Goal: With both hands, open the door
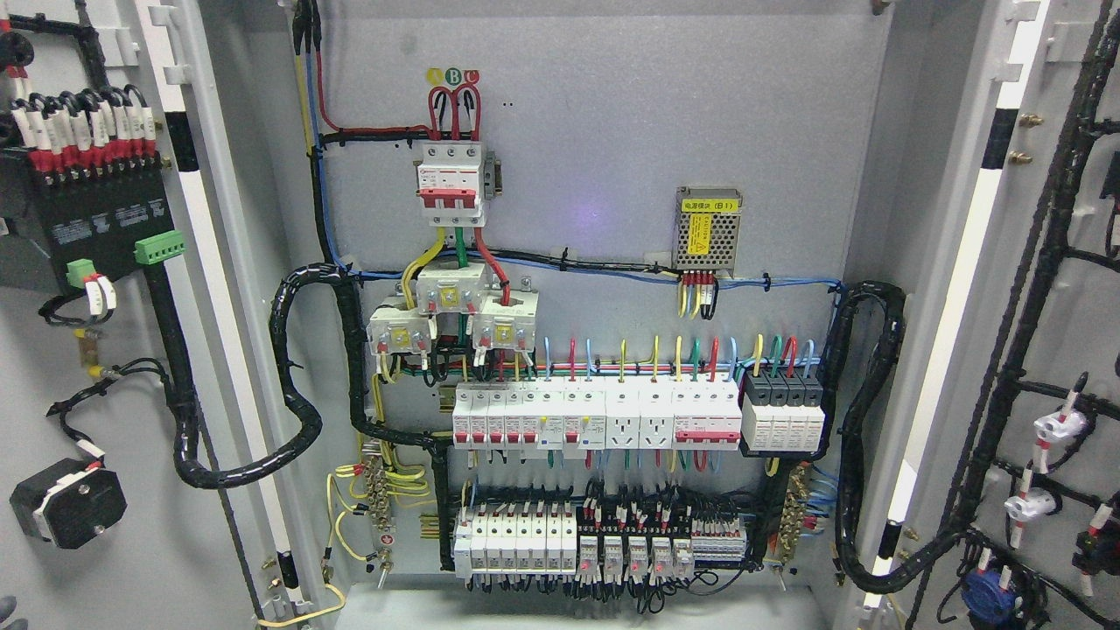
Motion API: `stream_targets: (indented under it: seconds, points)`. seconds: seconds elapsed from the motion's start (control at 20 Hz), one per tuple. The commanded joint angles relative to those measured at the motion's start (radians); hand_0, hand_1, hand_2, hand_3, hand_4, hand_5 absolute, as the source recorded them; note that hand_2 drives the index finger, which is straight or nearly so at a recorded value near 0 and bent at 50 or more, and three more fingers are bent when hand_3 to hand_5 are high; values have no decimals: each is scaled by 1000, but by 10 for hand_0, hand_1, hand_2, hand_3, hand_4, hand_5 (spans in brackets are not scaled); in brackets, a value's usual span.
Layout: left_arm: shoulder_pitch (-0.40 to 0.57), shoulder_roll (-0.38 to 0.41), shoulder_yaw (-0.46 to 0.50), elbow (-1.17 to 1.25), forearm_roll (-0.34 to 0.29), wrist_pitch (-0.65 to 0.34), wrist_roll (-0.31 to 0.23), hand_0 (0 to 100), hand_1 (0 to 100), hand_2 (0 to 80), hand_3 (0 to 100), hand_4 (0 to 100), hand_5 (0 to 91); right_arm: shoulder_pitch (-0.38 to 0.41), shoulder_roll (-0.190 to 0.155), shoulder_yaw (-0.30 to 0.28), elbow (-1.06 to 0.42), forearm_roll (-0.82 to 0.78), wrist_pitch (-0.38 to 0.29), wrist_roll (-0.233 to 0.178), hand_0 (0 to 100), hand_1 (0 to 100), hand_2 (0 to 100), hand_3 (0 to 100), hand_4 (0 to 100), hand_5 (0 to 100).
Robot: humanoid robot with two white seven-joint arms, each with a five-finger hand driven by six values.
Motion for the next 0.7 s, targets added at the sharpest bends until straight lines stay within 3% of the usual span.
stream_targets:
  seconds: [0.0, 0.65]
  points:
    - [-5, 31, 28, 63, 52, 0, 1, 0, 0, 0, 0, 0, 0, 31, 0, -28, 4, -7, 1, 0, 0, 0, 0, 0, 0, 0]
    - [-6, 40, 28, 74, 86, 0, 1, 0, 0, 0, 0, 0, 0, 49, 3, -40, 13, -15, 1, 0, 0, 0, 0, 0, 0, 0]
